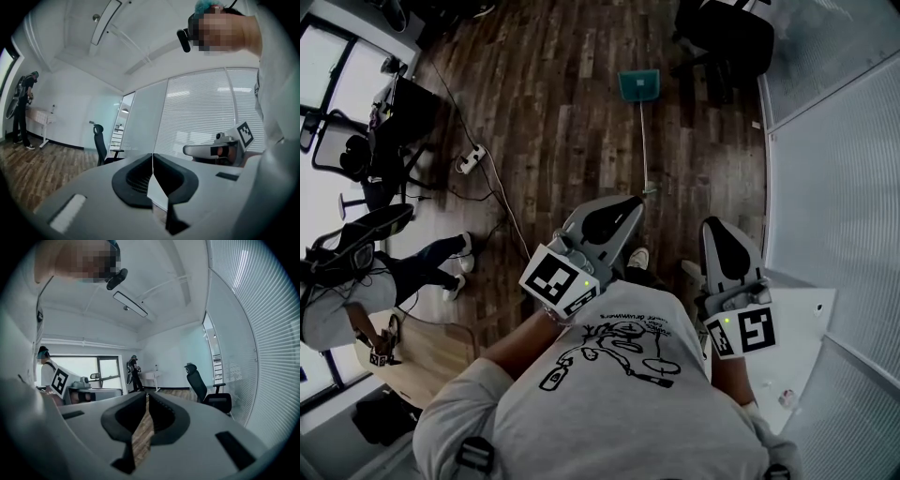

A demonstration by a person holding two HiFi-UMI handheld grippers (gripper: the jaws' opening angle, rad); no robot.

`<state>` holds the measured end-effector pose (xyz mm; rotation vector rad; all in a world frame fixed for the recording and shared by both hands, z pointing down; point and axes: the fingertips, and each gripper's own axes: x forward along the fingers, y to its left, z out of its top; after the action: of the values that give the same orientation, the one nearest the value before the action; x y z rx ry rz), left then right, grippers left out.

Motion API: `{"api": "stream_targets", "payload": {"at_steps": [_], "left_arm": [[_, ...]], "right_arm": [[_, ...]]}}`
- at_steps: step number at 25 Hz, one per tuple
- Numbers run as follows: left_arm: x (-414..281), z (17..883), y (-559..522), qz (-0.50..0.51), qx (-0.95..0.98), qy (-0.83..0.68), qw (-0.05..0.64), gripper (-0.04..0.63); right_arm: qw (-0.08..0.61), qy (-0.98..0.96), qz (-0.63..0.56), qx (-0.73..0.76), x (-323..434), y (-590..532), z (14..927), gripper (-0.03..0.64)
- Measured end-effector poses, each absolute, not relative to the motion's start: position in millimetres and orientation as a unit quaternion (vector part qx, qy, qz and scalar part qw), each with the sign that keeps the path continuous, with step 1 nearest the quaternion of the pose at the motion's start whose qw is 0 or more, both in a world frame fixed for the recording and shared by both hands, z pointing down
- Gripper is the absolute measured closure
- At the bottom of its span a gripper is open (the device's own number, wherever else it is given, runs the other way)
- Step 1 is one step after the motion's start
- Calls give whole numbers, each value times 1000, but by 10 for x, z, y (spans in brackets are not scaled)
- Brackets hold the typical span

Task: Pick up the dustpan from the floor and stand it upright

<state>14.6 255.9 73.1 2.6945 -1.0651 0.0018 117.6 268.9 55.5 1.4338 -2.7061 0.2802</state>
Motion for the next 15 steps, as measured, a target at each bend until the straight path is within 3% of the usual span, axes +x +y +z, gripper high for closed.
{"api": "stream_targets", "payload": {"at_steps": [15], "left_arm": [[-291,716,1425,-13,927,-356,114,591]], "right_arm": [[45,-884,75,460,653,1562,542,600]]}}
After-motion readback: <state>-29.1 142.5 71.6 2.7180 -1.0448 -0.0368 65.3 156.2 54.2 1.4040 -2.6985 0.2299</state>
